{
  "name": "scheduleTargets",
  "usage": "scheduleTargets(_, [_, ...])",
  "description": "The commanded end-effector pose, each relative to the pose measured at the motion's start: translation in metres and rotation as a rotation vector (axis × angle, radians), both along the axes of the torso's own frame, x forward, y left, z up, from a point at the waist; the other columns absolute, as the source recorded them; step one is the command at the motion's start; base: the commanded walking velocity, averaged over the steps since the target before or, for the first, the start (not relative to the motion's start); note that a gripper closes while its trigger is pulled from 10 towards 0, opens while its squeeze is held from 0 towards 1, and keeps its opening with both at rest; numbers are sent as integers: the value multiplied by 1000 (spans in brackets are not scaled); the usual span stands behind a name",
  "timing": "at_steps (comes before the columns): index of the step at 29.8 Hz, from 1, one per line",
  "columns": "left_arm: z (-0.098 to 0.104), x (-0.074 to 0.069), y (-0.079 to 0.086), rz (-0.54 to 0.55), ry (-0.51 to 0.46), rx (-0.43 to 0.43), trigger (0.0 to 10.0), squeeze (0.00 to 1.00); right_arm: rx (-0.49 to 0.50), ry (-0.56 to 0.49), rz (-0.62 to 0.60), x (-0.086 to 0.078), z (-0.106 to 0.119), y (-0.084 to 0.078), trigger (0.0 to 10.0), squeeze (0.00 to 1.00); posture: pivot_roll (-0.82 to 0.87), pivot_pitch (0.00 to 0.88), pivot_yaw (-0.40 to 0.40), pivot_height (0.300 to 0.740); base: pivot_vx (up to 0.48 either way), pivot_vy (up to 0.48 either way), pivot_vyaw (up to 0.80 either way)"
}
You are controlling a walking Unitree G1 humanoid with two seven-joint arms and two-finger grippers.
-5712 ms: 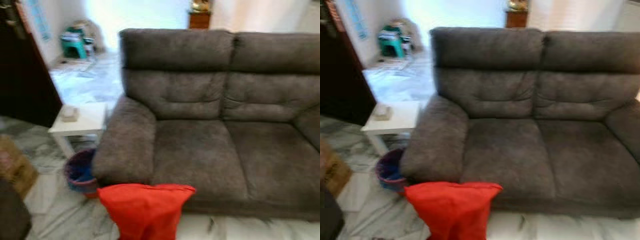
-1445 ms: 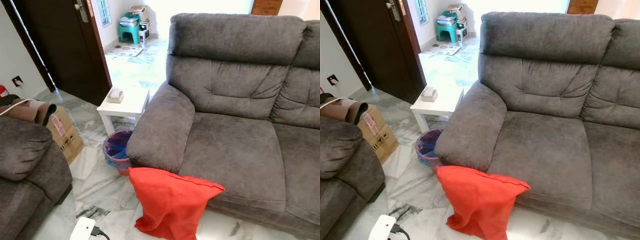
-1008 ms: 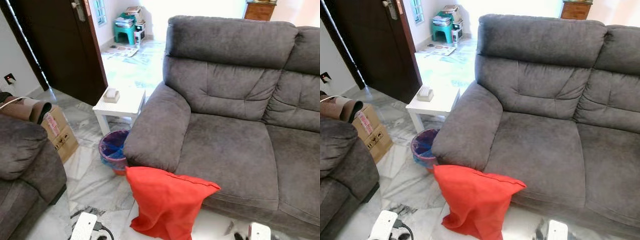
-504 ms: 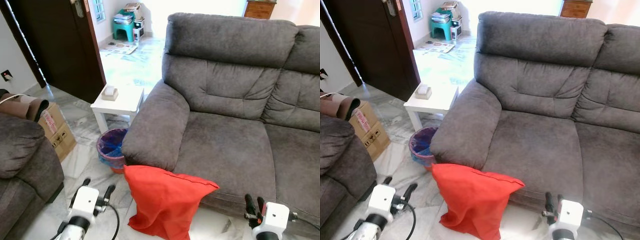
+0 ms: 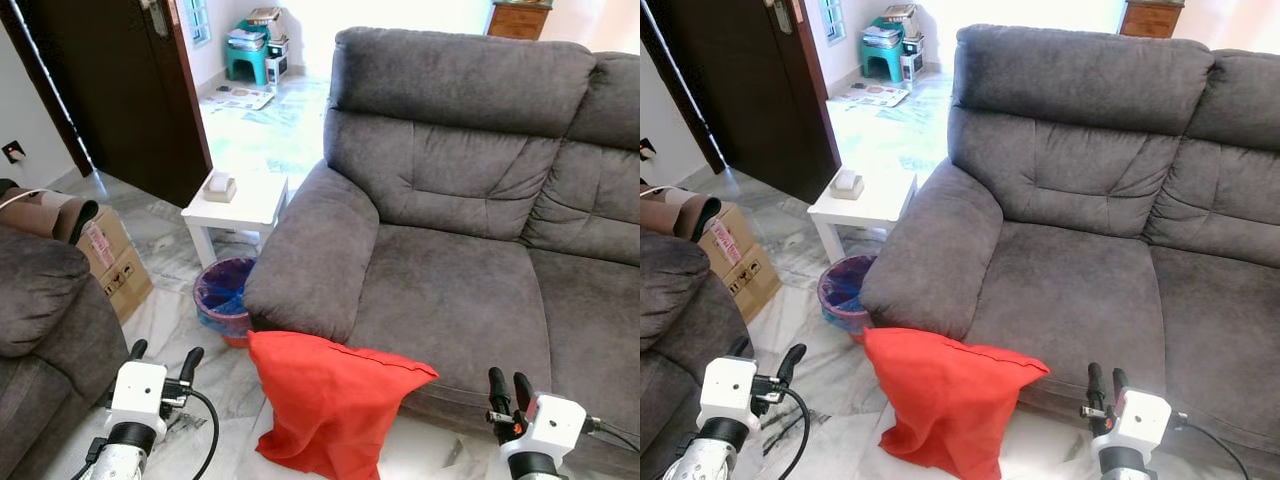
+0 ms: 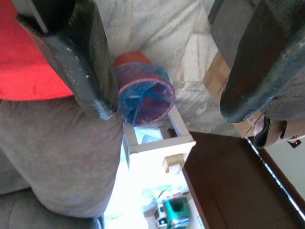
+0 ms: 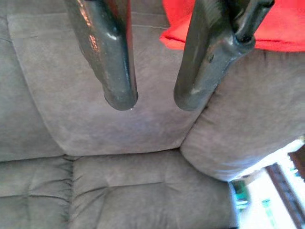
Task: Move the pillow to the sofa from floor
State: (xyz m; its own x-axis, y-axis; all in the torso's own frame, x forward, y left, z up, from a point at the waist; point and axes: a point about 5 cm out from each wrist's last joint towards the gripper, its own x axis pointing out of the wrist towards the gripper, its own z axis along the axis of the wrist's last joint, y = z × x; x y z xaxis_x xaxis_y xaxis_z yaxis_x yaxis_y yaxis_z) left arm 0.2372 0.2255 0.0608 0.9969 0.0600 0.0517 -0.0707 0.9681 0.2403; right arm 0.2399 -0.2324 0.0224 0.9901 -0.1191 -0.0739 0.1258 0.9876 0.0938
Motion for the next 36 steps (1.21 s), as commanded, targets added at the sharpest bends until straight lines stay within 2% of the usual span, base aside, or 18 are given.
scheduleTargets(1, [-2,0,4,13,26,-18,10000,0,5,-8,16,2,5,1,10000,0,-61,33,12,730,0,0,0])
scheduleTargets(5, [0,4,4,14,42,-18,10000,0,30,-41,-6,5,10,-2,10000,0,-55,56,15,696,0,0,0])
scheduleTargets(12, [5,11,-2,-10,29,-38,10000,0,46,-28,11,9,10,12,10000,0,-44,87,13,696,0,0,0])
scheduleTargets(20, [5,11,-5,-21,40,-44,10000,0,54,35,3,6,2,10,10000,0,-41,103,19,686,0,0,0])
scheduleTargets(25, [5,10,-4,-17,40,-44,10000,0,55,7,5,6,5,10,10000,0,-37,105,16,676,0,0,0])
scheduleTargets(36, [2,7,-7,-18,52,-51,10000,0,60,22,16,10,4,16,10000,0,-35,103,8,676,0,0,0])
